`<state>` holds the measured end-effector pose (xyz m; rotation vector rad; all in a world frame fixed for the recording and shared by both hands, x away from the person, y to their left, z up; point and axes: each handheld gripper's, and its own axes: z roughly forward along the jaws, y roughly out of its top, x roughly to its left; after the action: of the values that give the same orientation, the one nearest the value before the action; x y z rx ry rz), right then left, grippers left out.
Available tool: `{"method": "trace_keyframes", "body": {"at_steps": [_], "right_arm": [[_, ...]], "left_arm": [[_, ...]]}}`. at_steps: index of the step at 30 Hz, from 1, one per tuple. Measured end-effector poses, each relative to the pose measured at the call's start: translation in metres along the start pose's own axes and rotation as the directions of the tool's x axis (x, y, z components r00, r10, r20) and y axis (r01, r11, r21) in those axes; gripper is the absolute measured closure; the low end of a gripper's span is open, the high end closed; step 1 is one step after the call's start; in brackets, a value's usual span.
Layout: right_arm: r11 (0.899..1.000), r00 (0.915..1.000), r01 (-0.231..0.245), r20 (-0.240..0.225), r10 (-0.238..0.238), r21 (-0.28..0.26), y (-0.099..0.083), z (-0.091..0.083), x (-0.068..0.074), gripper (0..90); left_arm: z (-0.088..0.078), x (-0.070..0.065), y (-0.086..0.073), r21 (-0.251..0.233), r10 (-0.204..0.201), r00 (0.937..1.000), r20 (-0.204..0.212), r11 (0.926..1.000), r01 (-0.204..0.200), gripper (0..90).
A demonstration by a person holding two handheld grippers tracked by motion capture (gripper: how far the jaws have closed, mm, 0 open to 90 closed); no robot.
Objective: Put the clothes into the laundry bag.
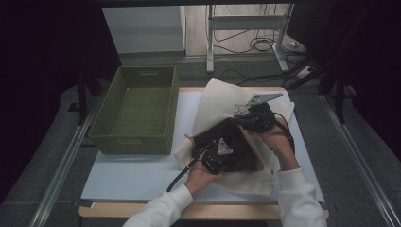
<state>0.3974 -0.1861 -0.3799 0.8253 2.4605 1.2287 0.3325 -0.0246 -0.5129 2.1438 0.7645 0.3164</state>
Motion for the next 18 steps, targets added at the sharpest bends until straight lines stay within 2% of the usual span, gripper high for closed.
{"method": "trace_keyframes", "body": {"at_steps": [8, 18], "right_arm": [[1.0, 1.0, 0.004, -0.007, -0.004, 0.002, 0.001, 0.001, 0.002, 85.2], [1.0, 0.9999, -0.01, -0.01, 0.01, -0.007, 0.0, -0.001, 0.0, 85.3]], "left_arm": [[0.013, 0.006, 0.007, -0.005, -0.005, 0.9988, -0.049, 1.0, 0.005, 89.9], [0.023, 0.015, 0.013, -0.002, -0.031, 0.9973, -0.066, 0.9995, 0.03, 89.8]]}}
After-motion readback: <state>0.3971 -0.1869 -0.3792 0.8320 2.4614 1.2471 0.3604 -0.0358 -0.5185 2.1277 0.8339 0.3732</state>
